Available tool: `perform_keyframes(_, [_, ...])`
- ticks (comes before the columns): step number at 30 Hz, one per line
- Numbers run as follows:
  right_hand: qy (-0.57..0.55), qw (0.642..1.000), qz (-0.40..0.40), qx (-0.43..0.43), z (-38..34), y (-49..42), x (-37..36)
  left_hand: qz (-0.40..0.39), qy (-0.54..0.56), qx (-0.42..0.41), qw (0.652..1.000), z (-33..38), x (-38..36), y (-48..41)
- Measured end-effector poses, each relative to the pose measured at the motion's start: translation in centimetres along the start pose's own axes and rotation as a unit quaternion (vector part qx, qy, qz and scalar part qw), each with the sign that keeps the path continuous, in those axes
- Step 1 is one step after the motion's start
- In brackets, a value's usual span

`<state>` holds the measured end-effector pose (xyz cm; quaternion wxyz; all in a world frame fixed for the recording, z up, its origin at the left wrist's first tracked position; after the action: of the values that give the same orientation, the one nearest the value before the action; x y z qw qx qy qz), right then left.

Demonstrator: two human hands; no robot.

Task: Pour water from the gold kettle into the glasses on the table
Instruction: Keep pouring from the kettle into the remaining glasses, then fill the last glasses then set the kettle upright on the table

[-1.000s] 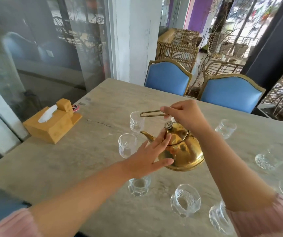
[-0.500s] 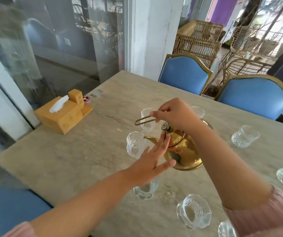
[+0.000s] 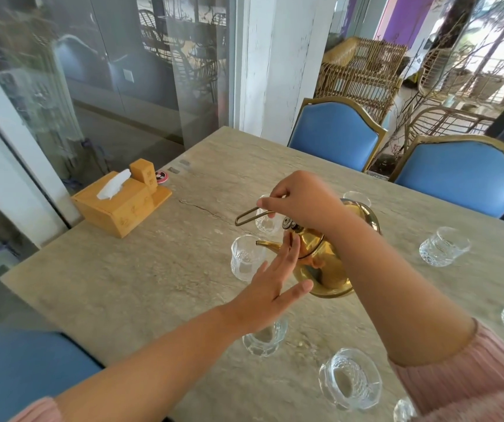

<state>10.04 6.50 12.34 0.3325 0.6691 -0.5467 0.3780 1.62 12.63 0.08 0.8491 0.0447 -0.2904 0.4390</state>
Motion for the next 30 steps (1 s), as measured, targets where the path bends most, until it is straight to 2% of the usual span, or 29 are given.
perform_keyframes(30, [0.059,0.998,-0.006,0.015,-1.9,0.7,-0.1,0.024,0.023,-0.01,0.999,0.8,0.2,0.4])
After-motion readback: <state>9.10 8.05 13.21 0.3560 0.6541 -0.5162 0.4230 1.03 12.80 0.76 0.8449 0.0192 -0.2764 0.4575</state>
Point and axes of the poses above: each hand's wrist, its own y-axis away from the middle knuckle, its own x-axis out of the back of the hand, z = x × y, the point moved 5 cm from there along -y, towards the middle knuckle, and after that the axes turned 8 degrees about -x, right-handed, at the moved point
